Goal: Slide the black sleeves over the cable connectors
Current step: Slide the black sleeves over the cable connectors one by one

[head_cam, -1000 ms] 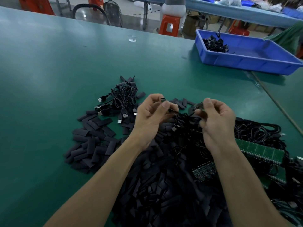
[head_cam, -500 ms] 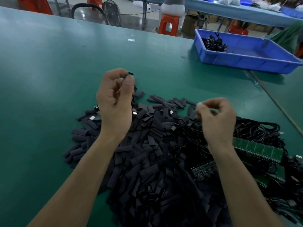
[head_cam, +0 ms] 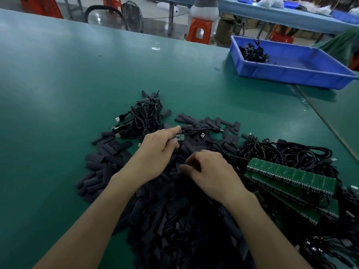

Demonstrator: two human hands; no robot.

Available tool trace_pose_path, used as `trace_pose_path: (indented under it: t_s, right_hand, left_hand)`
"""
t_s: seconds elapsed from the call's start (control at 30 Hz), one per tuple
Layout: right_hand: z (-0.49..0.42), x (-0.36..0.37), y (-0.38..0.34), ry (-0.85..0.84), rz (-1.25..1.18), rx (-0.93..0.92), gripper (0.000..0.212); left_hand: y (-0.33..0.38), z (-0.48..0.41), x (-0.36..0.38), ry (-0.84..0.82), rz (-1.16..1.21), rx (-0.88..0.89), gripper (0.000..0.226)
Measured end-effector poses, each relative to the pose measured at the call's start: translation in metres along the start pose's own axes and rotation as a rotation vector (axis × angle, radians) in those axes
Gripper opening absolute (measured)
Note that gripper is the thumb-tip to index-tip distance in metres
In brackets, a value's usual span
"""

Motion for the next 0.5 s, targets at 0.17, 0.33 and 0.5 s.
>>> trace_pose_path:
  t_s: [0.17, 0.33, 0.5]
  right_hand:
    - [0.004, 0.014, -0.013, 0.084, -0.002, 0.064, 0.029]
    - [0.002, 0.015, -0.014, 0.102, 0.021, 0.158, 0.032]
    - [0.004, 0.014, -0.014, 0.112, -0.063, 0.092, 0.010]
  left_hand:
    - [-0.011, 0.002, 0.002, 0.010, 0.059, -0.101, 0.030]
    - [-0.016, 0.003, 0.001, 0.003, 0.063, -0.162, 0.013]
    - [-0.017, 0.003, -0.003, 0.043, 0.074, -0.189, 0.010]
Point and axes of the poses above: each hand's wrist, its own z-axis away from the middle knuckle, its own x-axis out of the palm, y = z × x, the point moved 2 cm from there along -z, towards the middle knuckle, and after that the axes turned 14 degrees about x, right-handed, at the moved point
